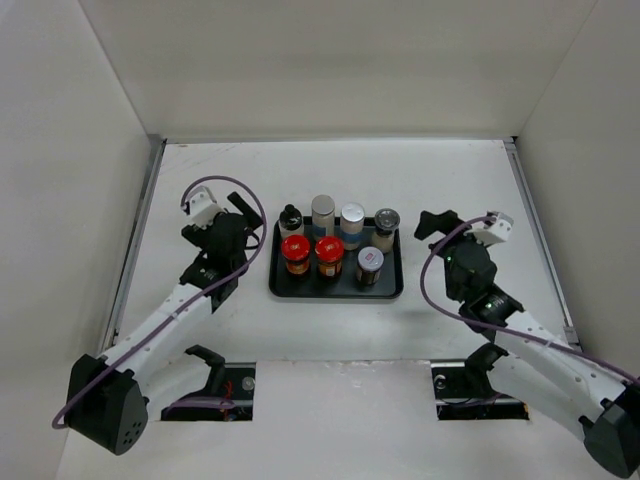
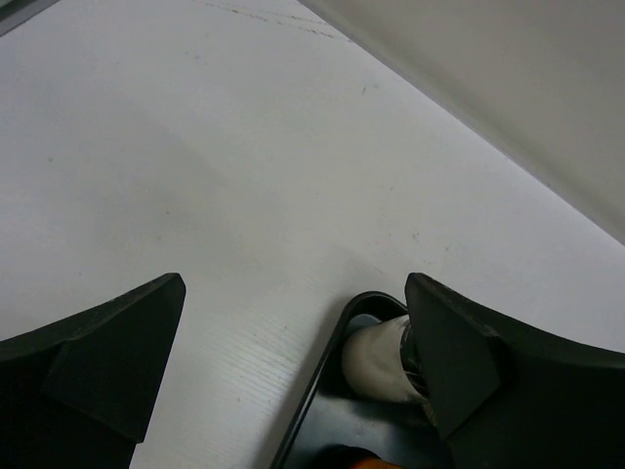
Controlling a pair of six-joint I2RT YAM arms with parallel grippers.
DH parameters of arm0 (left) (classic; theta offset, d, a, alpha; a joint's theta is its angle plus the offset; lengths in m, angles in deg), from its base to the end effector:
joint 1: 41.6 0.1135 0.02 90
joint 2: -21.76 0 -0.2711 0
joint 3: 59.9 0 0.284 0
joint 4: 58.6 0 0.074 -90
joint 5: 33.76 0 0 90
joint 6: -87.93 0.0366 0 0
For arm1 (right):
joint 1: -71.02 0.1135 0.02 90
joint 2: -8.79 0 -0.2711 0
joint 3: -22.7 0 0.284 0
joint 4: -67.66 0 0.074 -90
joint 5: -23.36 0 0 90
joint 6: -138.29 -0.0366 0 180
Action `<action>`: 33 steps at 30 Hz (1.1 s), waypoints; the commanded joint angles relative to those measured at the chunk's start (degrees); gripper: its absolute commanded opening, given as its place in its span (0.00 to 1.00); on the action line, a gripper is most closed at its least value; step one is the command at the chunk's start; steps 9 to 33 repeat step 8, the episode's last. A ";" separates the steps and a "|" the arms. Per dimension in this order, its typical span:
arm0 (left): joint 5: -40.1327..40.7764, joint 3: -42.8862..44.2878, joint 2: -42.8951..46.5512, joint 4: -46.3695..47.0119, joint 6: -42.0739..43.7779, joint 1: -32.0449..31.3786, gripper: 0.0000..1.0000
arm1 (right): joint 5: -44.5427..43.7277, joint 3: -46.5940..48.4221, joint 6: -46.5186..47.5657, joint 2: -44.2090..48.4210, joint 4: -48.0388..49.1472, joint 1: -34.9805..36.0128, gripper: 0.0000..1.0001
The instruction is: Organize the condiment bottles
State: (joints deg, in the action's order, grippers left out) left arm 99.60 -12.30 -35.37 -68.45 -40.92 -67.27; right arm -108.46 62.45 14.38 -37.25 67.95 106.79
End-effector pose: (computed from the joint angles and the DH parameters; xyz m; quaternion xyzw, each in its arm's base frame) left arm 0.2343 -0.0847 0.2608 -0.2991 0.7288 -0.0318 0.6151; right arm 0.1886 0.1058 0.2669 0.2275 0.6980 0.1394 0.6645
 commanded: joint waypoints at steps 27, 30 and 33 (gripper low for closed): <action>0.33 7.22 -0.79 -7.44 1.05 -4.51 1.00 | 5.52 -5.84 -6.78 -2.38 7.81 -4.09 1.00; 0.33 7.22 -0.79 -7.44 1.05 -4.51 1.00 | 5.52 -5.84 -6.78 -2.38 7.81 -4.09 1.00; 0.33 7.22 -0.79 -7.44 1.05 -4.51 1.00 | 5.52 -5.84 -6.78 -2.38 7.81 -4.09 1.00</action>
